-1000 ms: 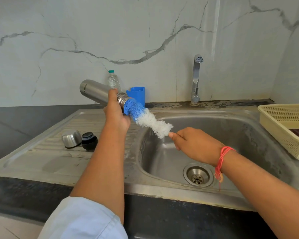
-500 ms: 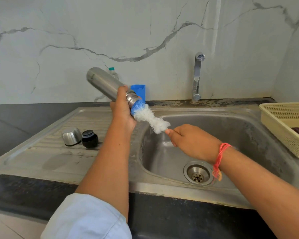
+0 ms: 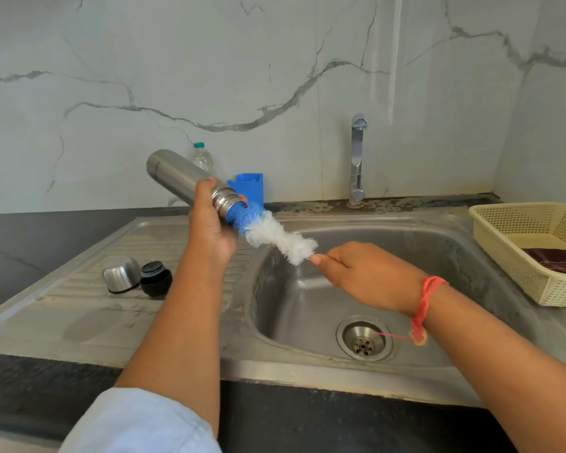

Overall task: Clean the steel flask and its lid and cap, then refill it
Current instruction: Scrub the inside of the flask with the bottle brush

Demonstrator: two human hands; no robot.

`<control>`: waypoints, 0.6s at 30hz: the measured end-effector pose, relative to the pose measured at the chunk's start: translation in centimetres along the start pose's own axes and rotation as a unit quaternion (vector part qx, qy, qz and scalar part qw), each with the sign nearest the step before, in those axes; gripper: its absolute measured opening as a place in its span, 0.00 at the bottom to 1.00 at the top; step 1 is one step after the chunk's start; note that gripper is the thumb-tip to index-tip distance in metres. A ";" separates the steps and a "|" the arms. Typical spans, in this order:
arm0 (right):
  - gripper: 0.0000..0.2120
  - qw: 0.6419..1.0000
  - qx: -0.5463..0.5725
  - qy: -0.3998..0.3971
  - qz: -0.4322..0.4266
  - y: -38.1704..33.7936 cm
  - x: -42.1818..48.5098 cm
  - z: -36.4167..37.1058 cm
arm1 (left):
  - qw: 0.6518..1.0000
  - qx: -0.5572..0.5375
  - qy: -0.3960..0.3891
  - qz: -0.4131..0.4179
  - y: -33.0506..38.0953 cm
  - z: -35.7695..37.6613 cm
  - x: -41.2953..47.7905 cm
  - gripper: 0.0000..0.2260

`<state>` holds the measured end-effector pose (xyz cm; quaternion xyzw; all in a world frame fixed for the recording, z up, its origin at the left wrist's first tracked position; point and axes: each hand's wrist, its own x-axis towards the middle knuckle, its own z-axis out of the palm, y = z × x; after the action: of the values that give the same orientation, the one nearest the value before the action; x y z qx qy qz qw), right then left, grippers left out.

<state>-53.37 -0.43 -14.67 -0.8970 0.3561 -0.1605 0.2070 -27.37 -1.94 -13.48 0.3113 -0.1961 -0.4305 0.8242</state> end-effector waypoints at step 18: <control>0.23 0.992 -0.129 0.002 -0.014 -0.1 -0.2 -0.1 | 0.999 0.046 0.026 0.013 -0.4 0.6 -0.1 0.22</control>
<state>-53.48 -0.20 -14.57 -0.9209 0.3613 -0.1177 0.0865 -27.99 -2.22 -13.33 0.3571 -0.1982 -0.4025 0.8193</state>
